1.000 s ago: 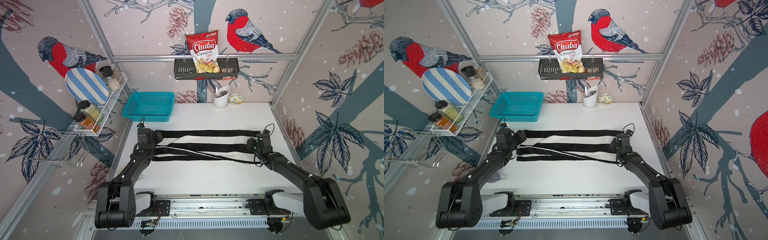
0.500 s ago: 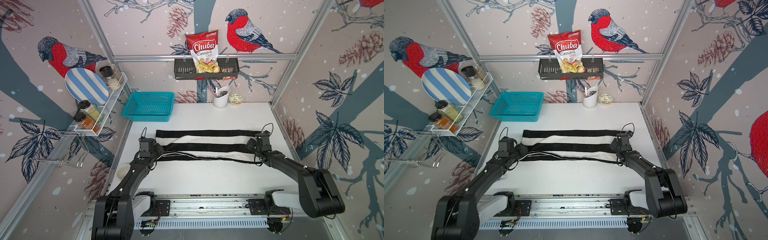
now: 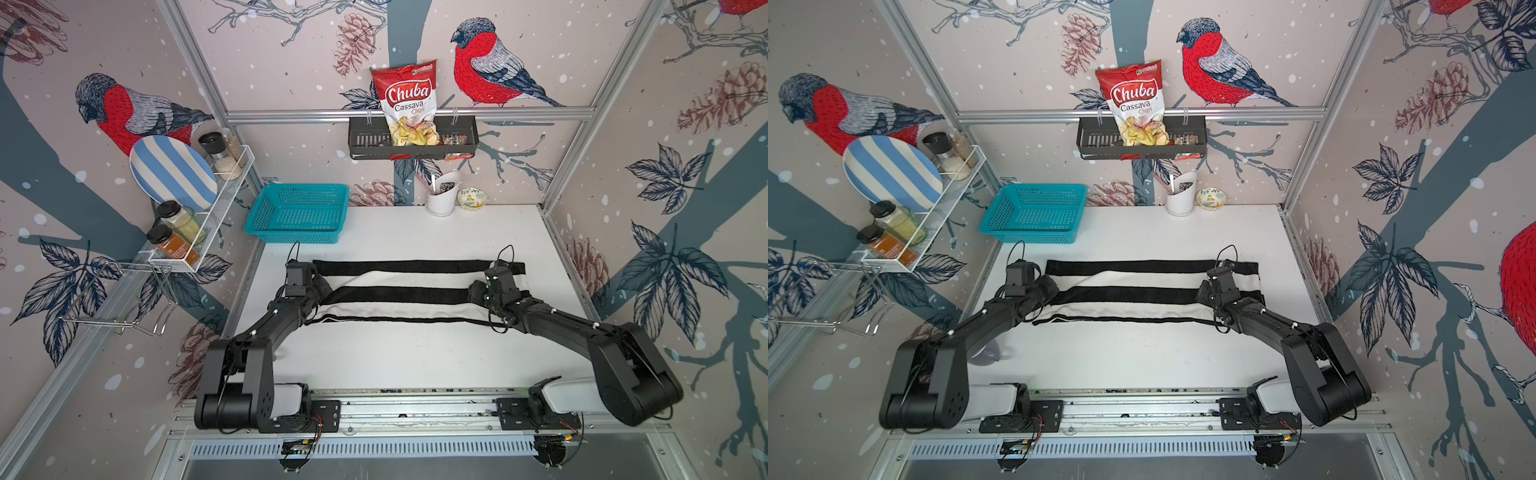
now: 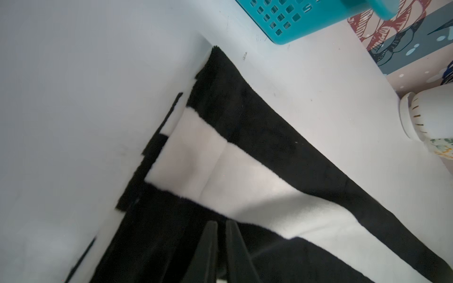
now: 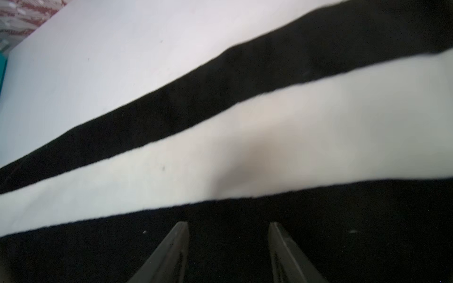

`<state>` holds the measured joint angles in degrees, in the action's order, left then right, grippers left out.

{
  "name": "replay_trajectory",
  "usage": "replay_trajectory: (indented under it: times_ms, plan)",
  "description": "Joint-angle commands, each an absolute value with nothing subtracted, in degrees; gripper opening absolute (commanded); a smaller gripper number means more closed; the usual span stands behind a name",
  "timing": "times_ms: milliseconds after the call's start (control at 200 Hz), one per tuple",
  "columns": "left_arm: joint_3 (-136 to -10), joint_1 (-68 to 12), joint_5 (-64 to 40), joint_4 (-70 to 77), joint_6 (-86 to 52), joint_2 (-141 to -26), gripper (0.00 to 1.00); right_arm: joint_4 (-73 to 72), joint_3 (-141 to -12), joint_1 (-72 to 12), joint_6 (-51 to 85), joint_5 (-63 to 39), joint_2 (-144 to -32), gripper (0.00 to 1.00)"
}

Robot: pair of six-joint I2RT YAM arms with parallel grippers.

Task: Roll up the pillowcase
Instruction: Adjust the pillowcase at the center of the board.

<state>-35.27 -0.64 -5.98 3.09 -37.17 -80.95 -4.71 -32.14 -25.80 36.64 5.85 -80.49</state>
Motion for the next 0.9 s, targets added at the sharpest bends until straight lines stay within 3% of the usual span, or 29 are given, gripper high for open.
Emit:
replay_trajectory:
  times_ms: [0, 125, 310, 635, 790, 895]
  plan:
    - [-37.1, -0.7, -6.5, 1.8, -34.6, -86.3, 0.10, -6.9, -32.7, -26.4, 41.9, 4.6, -83.2, 0.49]
    - [-36.2, -0.6, -4.4, -2.1, -33.9, -88.2, 0.10, -6.4, -32.7, -21.3, 44.1, 4.5, -86.2, 0.47]
    - [-27.9, -2.5, -9.3, -1.2, -39.2, -82.7, 0.13, -6.3, -37.8, -10.0, 43.0, 1.2, -93.4, 0.47]
    - [-18.4, -25.6, -6.7, 1.7, -58.9, -68.9, 0.15, 4.2, -72.0, -3.5, 36.9, 1.0, -119.4, 0.47]
    - [-20.1, -37.2, -2.9, 5.8, -66.5, -69.5, 0.22, 10.5, -89.4, -0.8, 36.2, 0.0, -129.3, 0.49]
    - [-25.2, -39.6, -1.4, 3.1, -65.8, -71.9, 0.25, 12.8, -98.4, -0.1, 34.1, -0.9, -132.9, 0.54]
